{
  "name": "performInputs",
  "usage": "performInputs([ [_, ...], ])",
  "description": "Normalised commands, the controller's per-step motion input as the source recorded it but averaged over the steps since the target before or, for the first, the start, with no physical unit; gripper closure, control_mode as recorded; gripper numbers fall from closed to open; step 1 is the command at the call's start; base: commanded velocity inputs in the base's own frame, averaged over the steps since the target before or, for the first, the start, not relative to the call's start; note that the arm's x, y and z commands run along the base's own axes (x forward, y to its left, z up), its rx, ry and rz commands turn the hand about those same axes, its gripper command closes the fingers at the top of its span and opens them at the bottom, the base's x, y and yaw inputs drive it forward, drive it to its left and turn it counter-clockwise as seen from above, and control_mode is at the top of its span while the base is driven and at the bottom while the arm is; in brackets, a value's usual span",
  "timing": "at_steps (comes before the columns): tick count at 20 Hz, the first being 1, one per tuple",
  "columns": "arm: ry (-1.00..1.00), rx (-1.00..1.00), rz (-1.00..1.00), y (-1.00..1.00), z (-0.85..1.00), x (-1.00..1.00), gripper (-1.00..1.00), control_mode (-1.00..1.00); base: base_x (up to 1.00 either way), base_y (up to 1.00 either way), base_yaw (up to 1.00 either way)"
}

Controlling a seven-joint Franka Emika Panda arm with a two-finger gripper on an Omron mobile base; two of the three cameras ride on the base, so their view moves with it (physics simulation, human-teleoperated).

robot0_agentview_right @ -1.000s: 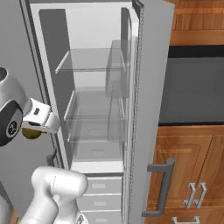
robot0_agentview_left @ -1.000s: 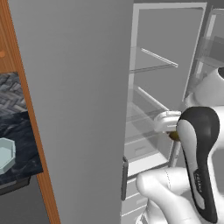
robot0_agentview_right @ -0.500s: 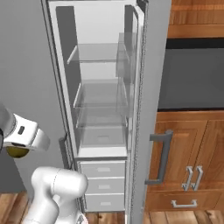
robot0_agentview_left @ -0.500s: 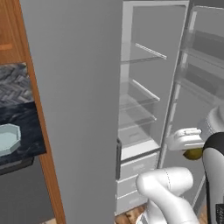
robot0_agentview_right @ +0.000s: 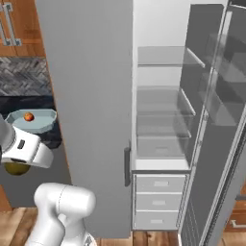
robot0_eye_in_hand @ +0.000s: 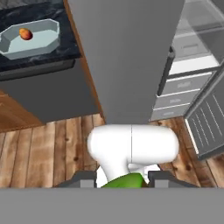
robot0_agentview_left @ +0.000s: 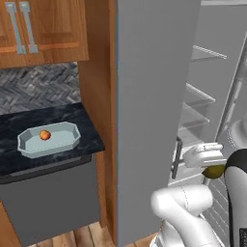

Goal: Pick the peach and kiwi from the fridge and place them inside the tupperware on the counter.

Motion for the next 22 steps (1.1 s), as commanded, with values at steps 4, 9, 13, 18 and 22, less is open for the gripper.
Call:
performInputs([
  [4, 0.0, 0.0, 0.0, 0.0, 0.0, 0.0, 1.0, 1.0, 0.33, 1.0, 0.14],
  [9, 0.0, 0.0, 0.0, 0.0, 0.0, 0.0, 1.0, 1.0, 0.42, 1.0, 0.09],
  [13, 0.0, 0.0, 0.0, 0.0, 0.0, 0.0, 1.0, 1.0, 0.66, 1.0, 0.02],
  [18, 0.0, 0.0, 0.0, 0.0, 0.0, 0.0, 1.0, 1.0, 0.9, 0.61, 0.0],
  [22, 0.0, 0.0, 0.0, 0.0, 0.0, 0.0, 1.0, 1.0, 0.82, 0.09, 0.0],
])
